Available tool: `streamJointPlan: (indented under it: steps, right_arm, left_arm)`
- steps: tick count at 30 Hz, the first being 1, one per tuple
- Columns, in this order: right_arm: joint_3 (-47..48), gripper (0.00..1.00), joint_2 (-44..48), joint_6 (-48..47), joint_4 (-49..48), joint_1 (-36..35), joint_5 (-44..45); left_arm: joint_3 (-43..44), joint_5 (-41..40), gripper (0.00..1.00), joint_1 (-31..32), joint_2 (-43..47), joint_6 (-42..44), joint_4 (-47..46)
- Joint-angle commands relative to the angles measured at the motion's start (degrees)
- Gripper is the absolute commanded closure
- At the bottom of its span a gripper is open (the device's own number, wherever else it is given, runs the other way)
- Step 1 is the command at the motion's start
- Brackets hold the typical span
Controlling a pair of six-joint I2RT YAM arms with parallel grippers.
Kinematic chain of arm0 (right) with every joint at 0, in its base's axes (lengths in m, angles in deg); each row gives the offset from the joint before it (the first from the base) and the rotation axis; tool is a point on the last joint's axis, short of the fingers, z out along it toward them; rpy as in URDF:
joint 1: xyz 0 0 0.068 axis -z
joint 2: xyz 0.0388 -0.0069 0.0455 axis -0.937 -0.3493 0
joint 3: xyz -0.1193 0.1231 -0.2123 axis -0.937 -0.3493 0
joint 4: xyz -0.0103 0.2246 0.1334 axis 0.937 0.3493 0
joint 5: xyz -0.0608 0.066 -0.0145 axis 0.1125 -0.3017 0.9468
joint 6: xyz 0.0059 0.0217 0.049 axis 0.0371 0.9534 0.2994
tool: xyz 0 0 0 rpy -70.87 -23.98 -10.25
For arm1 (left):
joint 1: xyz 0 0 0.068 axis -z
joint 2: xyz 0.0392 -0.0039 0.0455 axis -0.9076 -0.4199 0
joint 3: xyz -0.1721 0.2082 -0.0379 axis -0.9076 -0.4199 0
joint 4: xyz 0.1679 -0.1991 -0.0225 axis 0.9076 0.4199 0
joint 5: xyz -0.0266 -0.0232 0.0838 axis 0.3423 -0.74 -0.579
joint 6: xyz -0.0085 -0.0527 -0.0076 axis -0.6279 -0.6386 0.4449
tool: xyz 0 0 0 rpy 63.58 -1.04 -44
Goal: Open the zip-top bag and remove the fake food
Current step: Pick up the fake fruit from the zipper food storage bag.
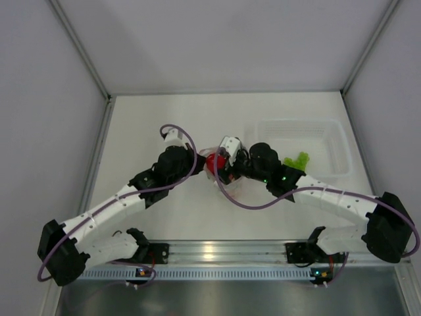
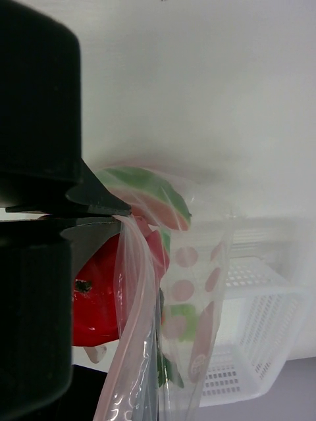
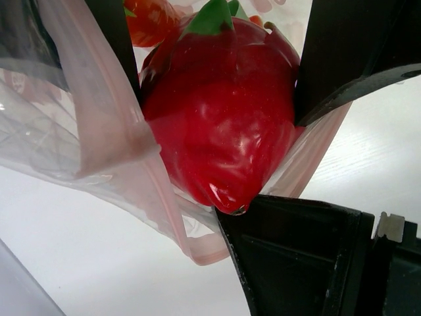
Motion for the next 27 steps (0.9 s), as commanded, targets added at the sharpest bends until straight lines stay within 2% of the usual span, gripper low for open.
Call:
streamJointPlan:
  steps: [1,3,6,7,13,16,23,27]
  right_arm:
    - [-1.1,1.0,9.8,3.0,-18.4,-1.3,-13.6]
    - [-1.8,1.0,10.7,3.7,-21.2,-1.4,-13.7]
    - [-2.4,1.0,11.6,5.8,-24.8,-1.3,-8.8]
    - [-2.5,1.0,11.6,7.1,-25.2,-1.3,-4.2]
    - [-2.9,1.0,12.0,11.7,-29.5,-0.9,10.1]
    - [-1.6,1.0,11.1,11.9,-29.4,-0.8,14.7]
    - [1.5,1.0,7.2,11.0,-27.0,-0.9,17.4]
    - [3.9,1.0,5.8,11.9,-24.7,-0.9,26.1]
  left_arm:
    - [-2.5,-13.3,1.0,-5.4,-4.0,2.7,7.3]
    - [-3.2,-12.6,1.0,-5.5,-4.7,2.8,7.3]
    - [-4.8,-10.6,1.0,-5.5,-5.3,2.4,6.6]
    - [-5.4,-10.1,1.0,-5.4,-5.1,2.1,6.2]
    - [-10.4,-2.7,1.0,-5.4,-4.8,1.5,1.9]
    - [-12.5,0.3,1.0,-5.0,-5.0,1.4,-0.4]
    - [-14.9,6.1,1.0,-4.6,-4.4,2.4,-2.2]
    - [-16.3,8.3,1.0,-4.4,-4.8,2.5,-2.4]
